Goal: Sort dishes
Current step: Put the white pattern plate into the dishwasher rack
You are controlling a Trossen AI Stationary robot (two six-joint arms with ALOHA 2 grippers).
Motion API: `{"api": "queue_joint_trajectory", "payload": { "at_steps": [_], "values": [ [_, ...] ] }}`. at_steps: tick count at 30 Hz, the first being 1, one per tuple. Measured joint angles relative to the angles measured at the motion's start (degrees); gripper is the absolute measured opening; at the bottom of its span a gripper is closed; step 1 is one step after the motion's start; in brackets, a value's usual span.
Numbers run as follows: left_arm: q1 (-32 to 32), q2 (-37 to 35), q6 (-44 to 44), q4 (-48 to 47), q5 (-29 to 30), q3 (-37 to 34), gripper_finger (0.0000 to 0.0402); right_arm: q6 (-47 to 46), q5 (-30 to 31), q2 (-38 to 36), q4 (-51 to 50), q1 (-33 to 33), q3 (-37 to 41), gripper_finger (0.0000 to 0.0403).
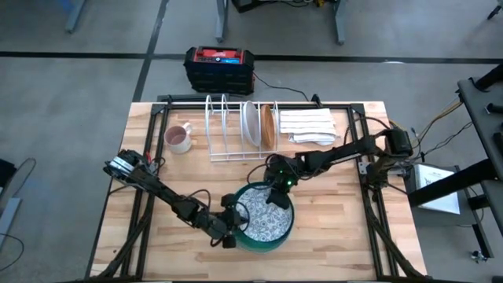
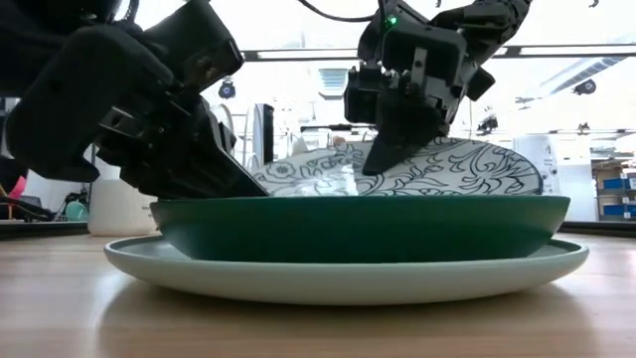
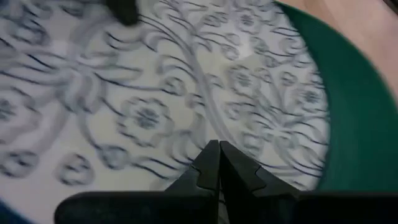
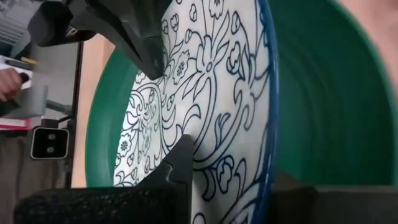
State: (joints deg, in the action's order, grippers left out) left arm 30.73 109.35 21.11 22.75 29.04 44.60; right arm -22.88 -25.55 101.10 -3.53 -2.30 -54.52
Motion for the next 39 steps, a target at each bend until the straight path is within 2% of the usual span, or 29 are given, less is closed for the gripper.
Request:
{"api": "queue_joint_trajectory", "payload": {
  "at_steps": [9,13,15,19,23,26,29,33,39],
  "values": [
    [0.72,-4.73,-1.57,-3.15,-0.58,-0.11,0.0000,5.53,4.23,-7.18,-4.80,0.29,0.07,0.0028],
    [1.02,-6.31,-2.47,-4.16,-0.51,-0.13,0.0000,9.86,6.12,-10.76,-7.40,0.23,0.09,0.0022],
    [1.40,-7.41,-3.19,-5.37,-0.93,-0.33,0.0000,15.33,5.93,-13.00,-9.14,0.22,0.03,0.0017],
    [2.33,-10.69,-4.14,-6.70,-0.88,-0.57,0.0000,28.00,8.32,-17.63,-16.79,-0.63,-2.05,0.0017],
    [3.39,-13.82,-3.36,-7.67,0.25,-0.72,0.0000,27.80,12.42,-21.10,-20.14,-0.84,-5.09,0.0017],
    [3.76,-14.83,-3.57,-8.86,1.57,-0.75,0.0000,31.05,14.25,-22.87,-24.80,-0.84,-8.65,0.0017],
    [4.17,-16.09,-4.04,-9.63,1.63,-0.70,0.0000,39.67,18.09,-23.12,-29.38,-0.97,-12.50,0.0017],
    [4.54,-19.23,-4.20,-10.92,2.19,-0.67,0.0000,54.88,24.31,-23.34,-30.77,-0.69,-18.22,0.0017],
    [6.84,-25.18,-4.36,-17.14,7.67,-0.59,0.0000,72.92,31.06,-22.21,-36.22,-0.69,-28.32,0.0017]
  ]
}}
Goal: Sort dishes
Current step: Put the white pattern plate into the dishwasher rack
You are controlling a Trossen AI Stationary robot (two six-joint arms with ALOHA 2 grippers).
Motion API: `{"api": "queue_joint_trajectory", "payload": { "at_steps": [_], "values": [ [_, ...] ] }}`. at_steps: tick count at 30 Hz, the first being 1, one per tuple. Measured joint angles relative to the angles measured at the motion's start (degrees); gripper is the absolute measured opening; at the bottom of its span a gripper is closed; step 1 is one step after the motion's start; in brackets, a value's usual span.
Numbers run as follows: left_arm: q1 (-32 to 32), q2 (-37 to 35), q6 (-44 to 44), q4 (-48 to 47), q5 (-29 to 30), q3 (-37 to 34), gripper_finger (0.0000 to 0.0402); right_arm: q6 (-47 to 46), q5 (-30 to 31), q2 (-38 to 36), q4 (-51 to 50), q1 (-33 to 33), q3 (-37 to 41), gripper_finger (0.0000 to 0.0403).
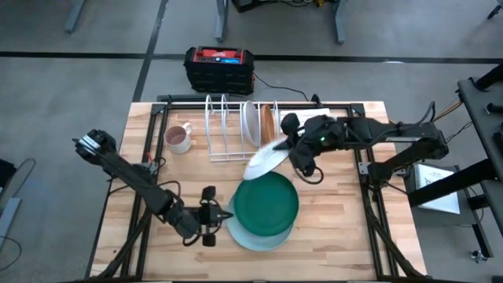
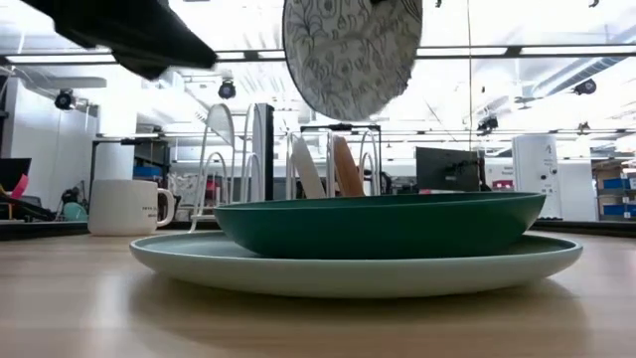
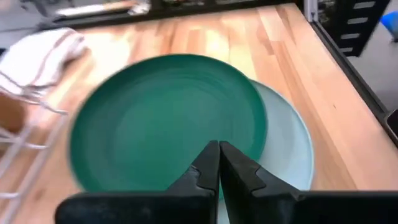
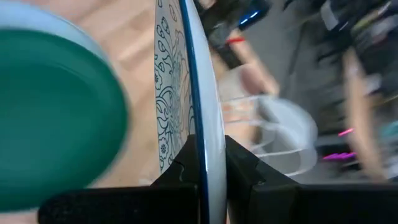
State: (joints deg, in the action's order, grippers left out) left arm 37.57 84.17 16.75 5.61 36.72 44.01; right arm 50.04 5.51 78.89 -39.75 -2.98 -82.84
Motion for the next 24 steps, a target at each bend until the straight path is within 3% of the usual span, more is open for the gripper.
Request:
{"api": "queue_joint_trajectory", "payload": {
  "at_steps": [10,18,24],
  "values": [
    [4.39,-3.40,2.19,-7.71,10.82,0.00,0.0000,47.78,8.13,1.38,7.57,2.77,-4.33,0.0016],
    [6.02,-0.42,7.20,-10.25,12.47,0.09,0.0000,63.14,8.65,6.98,13.83,7.58,-4.42,0.0016],
    [7.55,0.88,11.19,-15.12,18.00,0.09,0.0000,66.15,12.54,13.02,15.48,9.76,-7.08,0.0016]
  ]
}}
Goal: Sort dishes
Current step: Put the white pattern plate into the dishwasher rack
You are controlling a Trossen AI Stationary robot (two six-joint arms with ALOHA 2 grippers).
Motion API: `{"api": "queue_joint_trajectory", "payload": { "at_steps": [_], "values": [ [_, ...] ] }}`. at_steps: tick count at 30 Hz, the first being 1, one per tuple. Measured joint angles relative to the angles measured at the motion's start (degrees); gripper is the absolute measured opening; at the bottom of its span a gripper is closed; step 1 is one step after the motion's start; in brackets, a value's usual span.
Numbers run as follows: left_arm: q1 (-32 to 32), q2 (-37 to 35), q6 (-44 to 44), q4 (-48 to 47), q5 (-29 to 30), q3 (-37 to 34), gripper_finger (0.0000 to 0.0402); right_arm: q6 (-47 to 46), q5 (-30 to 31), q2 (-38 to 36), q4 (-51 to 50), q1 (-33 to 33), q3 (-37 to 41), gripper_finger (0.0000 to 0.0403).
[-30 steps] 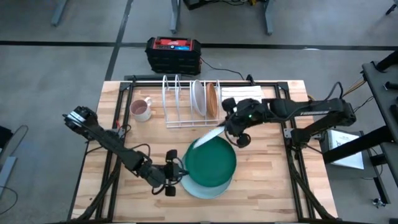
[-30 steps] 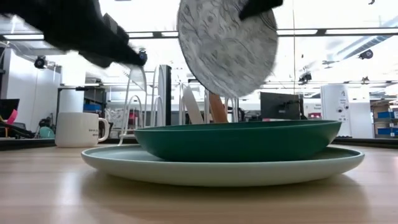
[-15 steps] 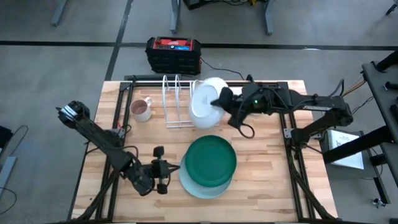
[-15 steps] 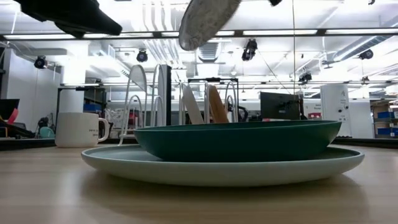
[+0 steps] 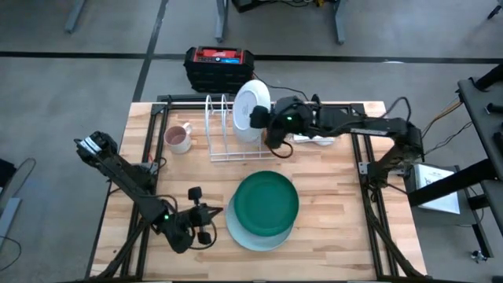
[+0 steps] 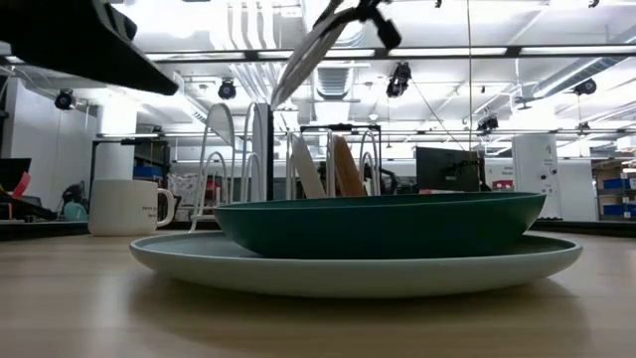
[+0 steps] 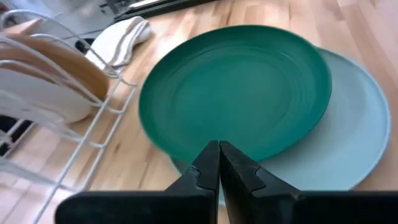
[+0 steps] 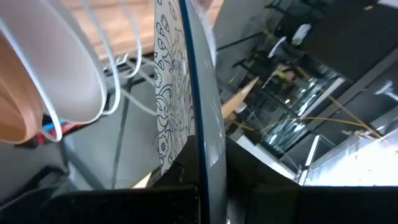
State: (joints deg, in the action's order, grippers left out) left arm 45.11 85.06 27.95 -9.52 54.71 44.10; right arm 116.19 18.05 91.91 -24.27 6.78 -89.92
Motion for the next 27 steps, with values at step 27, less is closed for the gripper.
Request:
{"api": "queue_joint_trajectory", "payload": {
  "at_steps": [27],
  "values": [
    [8.51,-0.15,13.33,-11.72,12.22,0.00,0.0000,8.25,5.26,15.11,-2.34,2.54,-9.78,0.0016]
  ]
}}
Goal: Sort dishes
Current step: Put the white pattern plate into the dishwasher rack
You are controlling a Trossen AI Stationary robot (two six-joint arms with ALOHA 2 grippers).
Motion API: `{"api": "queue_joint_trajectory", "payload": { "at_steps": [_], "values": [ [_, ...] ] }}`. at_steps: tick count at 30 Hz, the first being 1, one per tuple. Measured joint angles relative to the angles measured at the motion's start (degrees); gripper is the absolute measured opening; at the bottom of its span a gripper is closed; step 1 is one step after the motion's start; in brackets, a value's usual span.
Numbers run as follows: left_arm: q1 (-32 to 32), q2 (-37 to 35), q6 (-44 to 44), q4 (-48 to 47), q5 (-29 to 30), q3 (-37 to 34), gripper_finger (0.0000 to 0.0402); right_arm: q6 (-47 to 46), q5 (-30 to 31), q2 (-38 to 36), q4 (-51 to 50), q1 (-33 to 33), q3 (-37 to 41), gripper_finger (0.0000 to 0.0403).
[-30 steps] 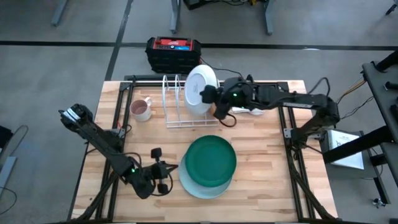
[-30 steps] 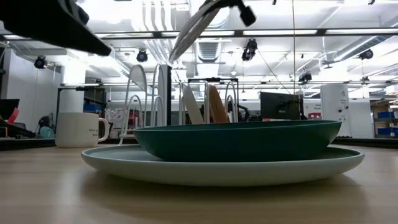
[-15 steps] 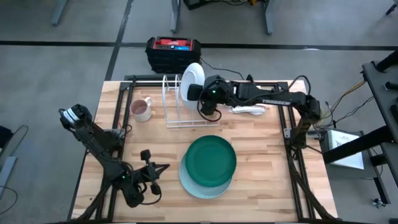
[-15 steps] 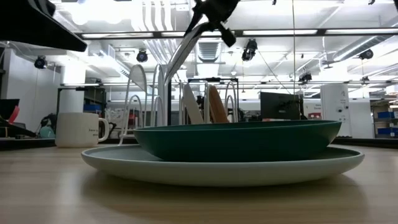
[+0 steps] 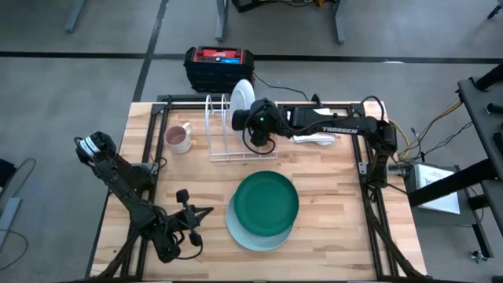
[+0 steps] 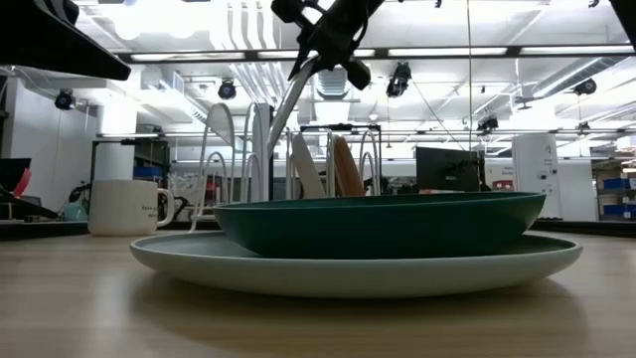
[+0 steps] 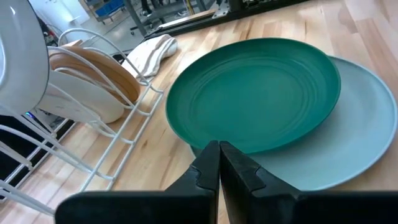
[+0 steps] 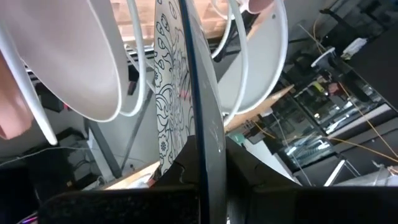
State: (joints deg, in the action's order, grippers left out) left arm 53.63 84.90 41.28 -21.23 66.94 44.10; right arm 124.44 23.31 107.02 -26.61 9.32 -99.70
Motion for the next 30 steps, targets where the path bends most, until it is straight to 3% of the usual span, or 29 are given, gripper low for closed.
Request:
{"api": "queue_joint_trajectory", "payload": {
  "at_steps": [30],
  "values": [
    [-0.02,0.00,0.24,-0.30,0.00,0.00,0.0000,-1.53,-1.42,-0.02,-1.64,-0.07,2.47,0.0016]
  ]
}}
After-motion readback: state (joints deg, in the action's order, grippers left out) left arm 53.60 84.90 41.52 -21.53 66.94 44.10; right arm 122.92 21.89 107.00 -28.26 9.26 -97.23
